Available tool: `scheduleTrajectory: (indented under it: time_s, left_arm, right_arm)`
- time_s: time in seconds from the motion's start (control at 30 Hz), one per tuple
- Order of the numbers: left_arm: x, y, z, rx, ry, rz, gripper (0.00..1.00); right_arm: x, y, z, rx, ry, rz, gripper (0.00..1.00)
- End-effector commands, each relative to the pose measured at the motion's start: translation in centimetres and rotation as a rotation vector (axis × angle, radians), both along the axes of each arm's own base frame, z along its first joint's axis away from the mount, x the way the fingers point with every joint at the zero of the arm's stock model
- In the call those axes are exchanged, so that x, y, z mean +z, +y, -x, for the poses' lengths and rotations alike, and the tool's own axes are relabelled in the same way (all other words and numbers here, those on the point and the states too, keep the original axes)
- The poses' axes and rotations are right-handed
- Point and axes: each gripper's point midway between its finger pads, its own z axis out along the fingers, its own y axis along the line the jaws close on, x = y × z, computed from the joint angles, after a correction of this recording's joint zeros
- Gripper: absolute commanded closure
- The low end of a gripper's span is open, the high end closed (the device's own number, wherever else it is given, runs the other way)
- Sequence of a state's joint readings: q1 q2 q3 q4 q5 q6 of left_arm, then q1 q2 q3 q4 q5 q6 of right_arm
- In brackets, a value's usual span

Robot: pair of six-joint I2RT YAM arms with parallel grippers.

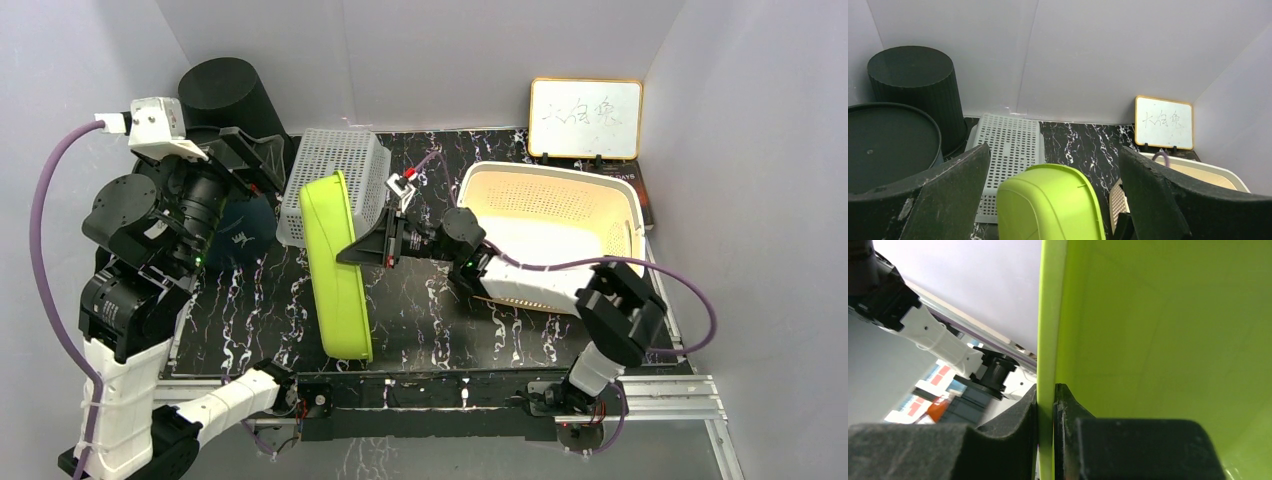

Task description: Turn the large container upside down

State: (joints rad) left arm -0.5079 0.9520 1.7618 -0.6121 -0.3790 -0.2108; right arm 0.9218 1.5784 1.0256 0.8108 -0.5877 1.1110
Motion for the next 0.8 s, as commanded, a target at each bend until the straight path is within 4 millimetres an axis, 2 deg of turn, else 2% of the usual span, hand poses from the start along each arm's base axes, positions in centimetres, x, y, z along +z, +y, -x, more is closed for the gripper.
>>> scheduleTrajectory:
  time_s: [0.0, 0.1, 0.33, 0.47, 0.57, 0.77]
  left_arm:
    - [-0.3, 0.2, 0.1, 0.009, 0.003, -0.021, 0.02]
    - [-0.7, 0.2, 0.0, 0.010, 0.016, -0.033, 0.02]
    - [-1.6, 0.2, -0.2, 0.013, 0.035, -0.043, 0.01]
    - [-2.2, -0.3, -0.5, 0.000, 0.046, -0.040, 0.02]
    - [-2.8, -0.7, -0.8, -0.011, 0.058, -0.037, 0.02]
    - [-3.9, -1.3, -1.3, -0.025, 0.079, -0.032, 0.02]
  right_arm:
    - [3.5, -1.5, 1.5, 0.062, -0.057, -0.222, 1.00]
    - [1.0, -1.7, 1.2, 0.052, -0.023, -0.172, 1.00]
    - [-4.3, -4.6, -1.1, -0.095, 0.014, 0.011, 0.99]
    - [-7.4, -5.9, -3.0, -0.251, -0.028, 0.224, 0.88]
    - [-8.9, -7.5, -4.2, -0.361, -0.054, 0.336, 0.79]
    - [-13.3, -9.2, -5.3, -0.429, -0.004, 0.506, 0.74]
